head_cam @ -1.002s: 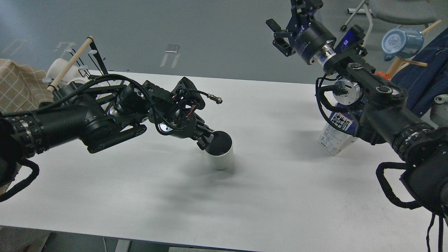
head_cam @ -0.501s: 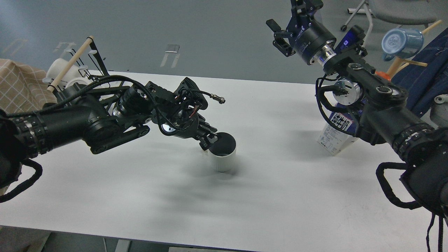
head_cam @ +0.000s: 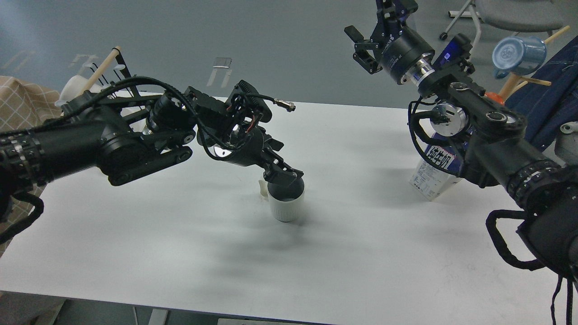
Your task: Place cup and milk with both arms
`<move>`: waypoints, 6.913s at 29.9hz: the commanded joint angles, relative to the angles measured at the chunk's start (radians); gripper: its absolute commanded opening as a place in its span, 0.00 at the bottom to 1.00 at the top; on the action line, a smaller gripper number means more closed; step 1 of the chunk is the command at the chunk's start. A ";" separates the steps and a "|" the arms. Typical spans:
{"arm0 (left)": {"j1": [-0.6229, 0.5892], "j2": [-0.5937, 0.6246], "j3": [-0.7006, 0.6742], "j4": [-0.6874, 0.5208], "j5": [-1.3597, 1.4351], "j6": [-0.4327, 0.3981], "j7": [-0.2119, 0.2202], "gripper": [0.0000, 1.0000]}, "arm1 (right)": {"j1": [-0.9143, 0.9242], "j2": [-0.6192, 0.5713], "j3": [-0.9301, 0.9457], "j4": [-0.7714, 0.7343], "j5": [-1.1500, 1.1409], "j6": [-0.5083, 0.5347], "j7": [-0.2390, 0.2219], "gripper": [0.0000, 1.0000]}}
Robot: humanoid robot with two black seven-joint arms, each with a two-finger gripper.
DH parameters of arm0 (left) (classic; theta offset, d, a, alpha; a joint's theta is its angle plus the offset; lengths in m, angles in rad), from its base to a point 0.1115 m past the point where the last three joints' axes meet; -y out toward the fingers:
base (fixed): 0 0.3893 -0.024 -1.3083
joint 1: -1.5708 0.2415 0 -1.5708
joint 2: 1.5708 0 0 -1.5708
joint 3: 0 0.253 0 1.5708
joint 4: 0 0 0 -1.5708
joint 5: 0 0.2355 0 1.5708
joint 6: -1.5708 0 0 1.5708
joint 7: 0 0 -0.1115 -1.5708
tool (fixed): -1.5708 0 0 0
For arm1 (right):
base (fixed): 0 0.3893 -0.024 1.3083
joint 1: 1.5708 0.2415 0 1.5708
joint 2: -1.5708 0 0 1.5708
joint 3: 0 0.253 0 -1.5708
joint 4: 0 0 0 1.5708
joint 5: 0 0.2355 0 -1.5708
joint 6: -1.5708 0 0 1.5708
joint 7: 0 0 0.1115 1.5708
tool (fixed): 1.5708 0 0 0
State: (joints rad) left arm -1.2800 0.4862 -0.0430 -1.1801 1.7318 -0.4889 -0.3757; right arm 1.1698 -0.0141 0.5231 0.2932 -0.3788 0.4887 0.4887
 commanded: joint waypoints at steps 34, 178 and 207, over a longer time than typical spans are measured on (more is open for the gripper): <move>0.105 0.167 -0.351 0.166 -1.147 0.000 0.011 0.97 | -0.027 -1.343 -0.232 1.218 -0.894 -0.307 0.000 1.00; 0.223 0.158 -0.385 0.163 -1.129 0.000 0.012 0.97 | -0.272 -0.280 -0.557 0.521 -1.261 -0.977 0.000 0.63; 0.223 0.158 -0.387 0.163 -1.131 0.000 0.012 0.97 | -0.272 -0.475 -0.557 0.734 -1.249 -0.977 0.000 0.81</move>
State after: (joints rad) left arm -1.0583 0.6455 -0.4291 -1.0170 0.6014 -0.4887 -0.3635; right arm 0.8990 -0.4481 -0.0337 0.9704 -1.6281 -0.4887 0.4887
